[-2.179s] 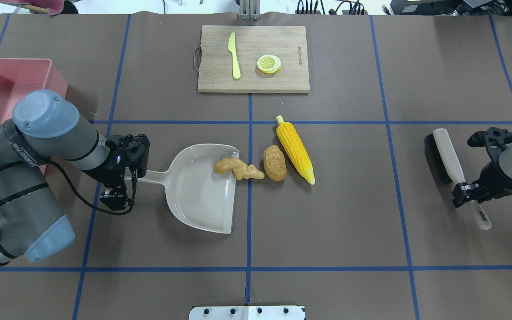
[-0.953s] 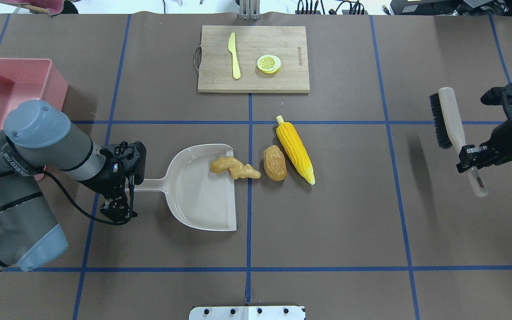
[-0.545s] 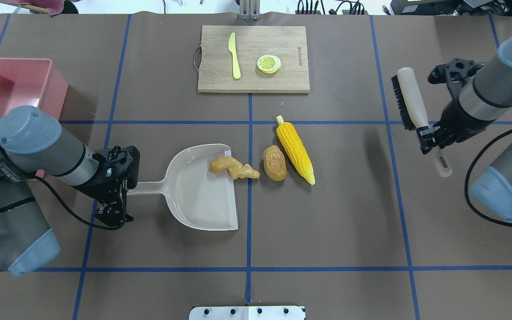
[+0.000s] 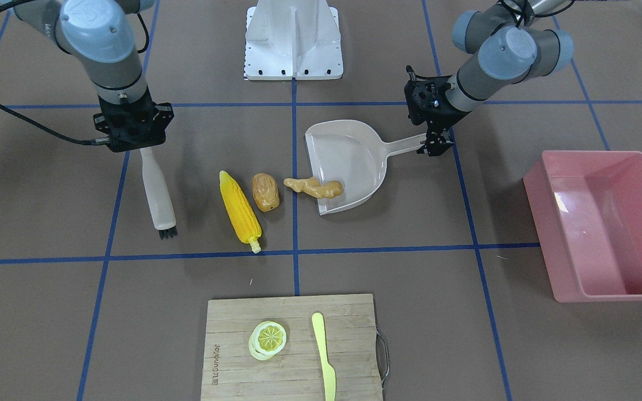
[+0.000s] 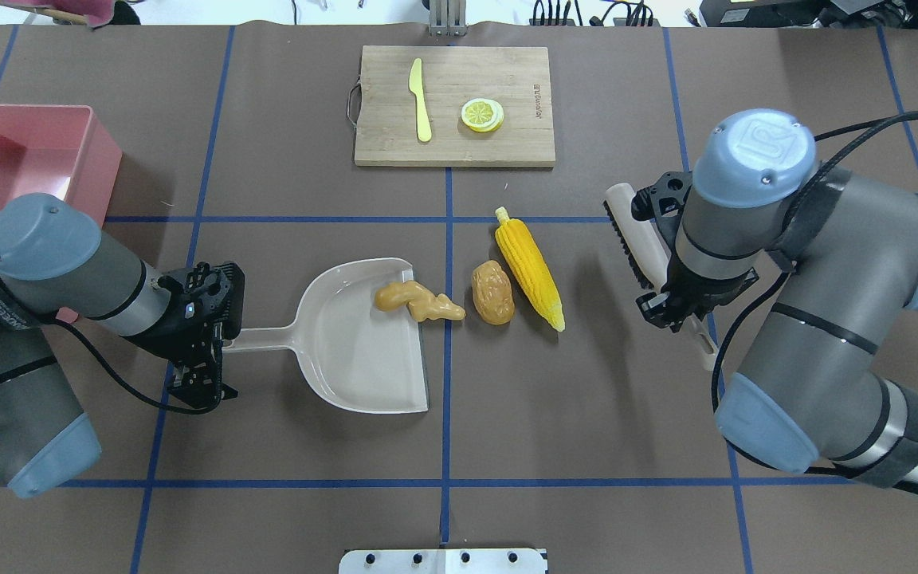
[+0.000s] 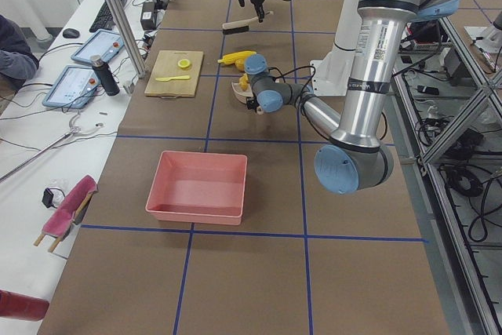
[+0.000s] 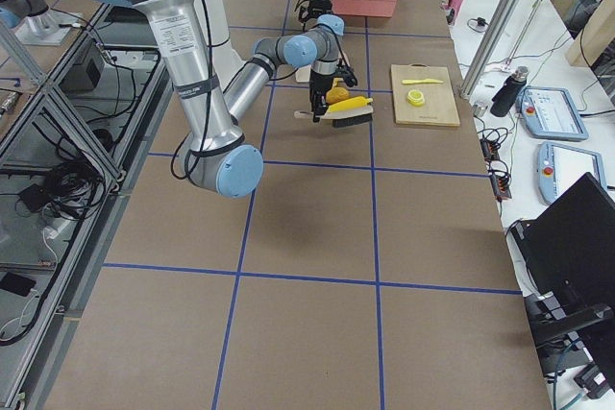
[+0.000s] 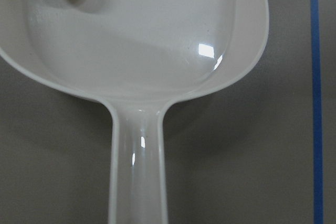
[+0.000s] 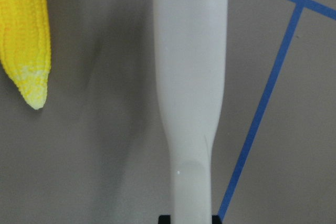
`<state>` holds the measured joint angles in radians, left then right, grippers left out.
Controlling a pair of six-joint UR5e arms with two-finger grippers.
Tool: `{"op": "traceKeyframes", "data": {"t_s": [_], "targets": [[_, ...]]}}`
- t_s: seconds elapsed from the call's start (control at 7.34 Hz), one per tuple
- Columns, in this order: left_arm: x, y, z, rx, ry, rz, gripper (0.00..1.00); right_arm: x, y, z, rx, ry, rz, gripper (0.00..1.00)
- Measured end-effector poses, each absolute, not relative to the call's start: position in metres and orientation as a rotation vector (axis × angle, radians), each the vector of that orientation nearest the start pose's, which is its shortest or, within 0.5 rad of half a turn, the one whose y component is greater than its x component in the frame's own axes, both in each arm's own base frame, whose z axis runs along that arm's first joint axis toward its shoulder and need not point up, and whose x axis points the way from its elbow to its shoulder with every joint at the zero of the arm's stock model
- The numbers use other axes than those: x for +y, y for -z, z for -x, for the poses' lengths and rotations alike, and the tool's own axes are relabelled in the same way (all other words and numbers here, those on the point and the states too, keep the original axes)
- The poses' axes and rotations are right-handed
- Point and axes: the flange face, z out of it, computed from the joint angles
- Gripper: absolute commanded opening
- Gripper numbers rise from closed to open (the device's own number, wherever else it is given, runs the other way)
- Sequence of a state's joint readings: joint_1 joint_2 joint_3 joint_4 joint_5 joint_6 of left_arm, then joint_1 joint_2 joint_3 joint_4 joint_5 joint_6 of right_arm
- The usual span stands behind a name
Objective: Sweep and dump trash into bin
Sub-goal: 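Lift the brush with the right gripper and carry it toward the corn, then sweep the corn, potato and ginger into the dustpan with the brush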
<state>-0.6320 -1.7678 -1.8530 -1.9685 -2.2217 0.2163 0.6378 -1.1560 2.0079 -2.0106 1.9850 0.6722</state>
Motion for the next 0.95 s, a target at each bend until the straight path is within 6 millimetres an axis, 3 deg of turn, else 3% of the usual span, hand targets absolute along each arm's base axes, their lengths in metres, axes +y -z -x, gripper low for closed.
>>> {"op": "traceKeyframes", "data": {"t_s": [0.27, 0.68, 0.95], "targets": [[-0.390, -0.369, -0.406, 0.934, -1.284, -0.630, 0.88, -0.403, -0.296, 0.426, -0.546, 0.325, 0.016, 0.00], [-0.396, -0.366, -0.405, 0.878, -1.251, -0.675, 0.88, -0.412, -0.301, 0.458, -0.515, 0.306, 0.015, 0.00], [-0.397, -0.363, -0.403, 0.862, -1.246, -0.692, 0.88, -0.400, -0.297, 0.487, -0.544, 0.304, 0.015, 0.00]]}}
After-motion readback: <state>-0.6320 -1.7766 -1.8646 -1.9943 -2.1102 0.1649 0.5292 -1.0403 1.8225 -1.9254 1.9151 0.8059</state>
